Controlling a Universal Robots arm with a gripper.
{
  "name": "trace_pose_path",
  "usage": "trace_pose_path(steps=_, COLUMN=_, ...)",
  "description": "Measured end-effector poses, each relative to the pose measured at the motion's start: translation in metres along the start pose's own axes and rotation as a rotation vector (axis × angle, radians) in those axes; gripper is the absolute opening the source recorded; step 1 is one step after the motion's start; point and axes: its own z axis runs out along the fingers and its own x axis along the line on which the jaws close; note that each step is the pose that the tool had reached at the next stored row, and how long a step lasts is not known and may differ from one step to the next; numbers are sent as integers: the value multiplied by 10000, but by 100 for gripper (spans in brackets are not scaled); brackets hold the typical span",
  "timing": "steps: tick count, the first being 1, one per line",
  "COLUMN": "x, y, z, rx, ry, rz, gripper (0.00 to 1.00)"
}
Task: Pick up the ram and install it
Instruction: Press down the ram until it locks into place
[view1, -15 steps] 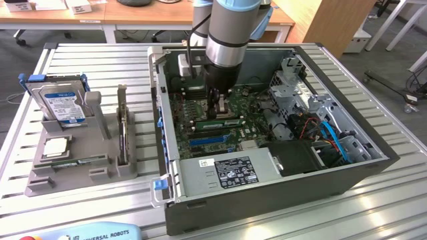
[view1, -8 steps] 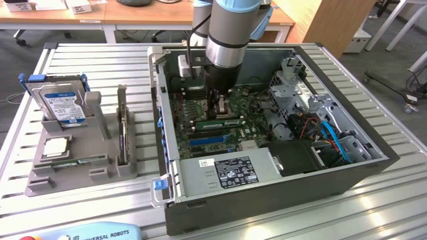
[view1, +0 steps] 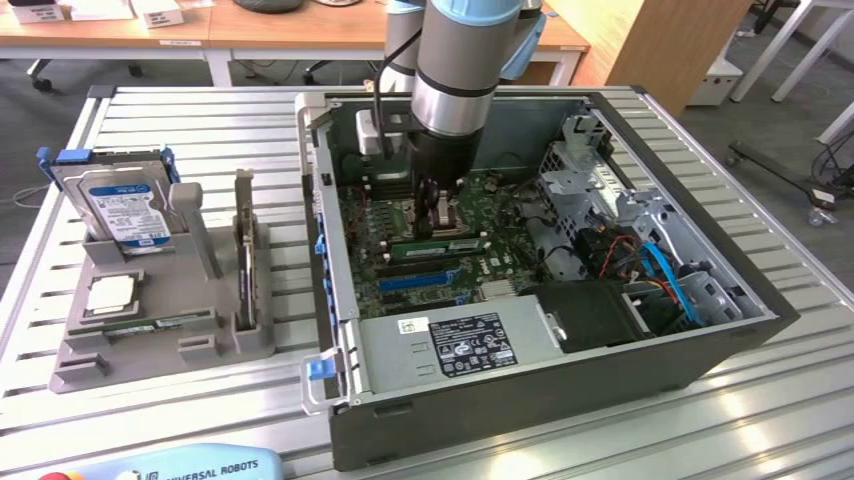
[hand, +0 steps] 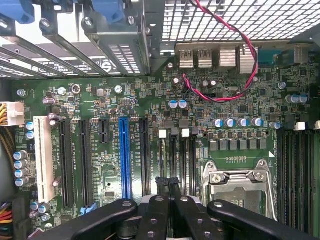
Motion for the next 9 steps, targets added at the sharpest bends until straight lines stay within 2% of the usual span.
trace_pose_path(steps=9, x=0, y=-1, z=28, rx=2, ry=-3, rz=0, gripper=10)
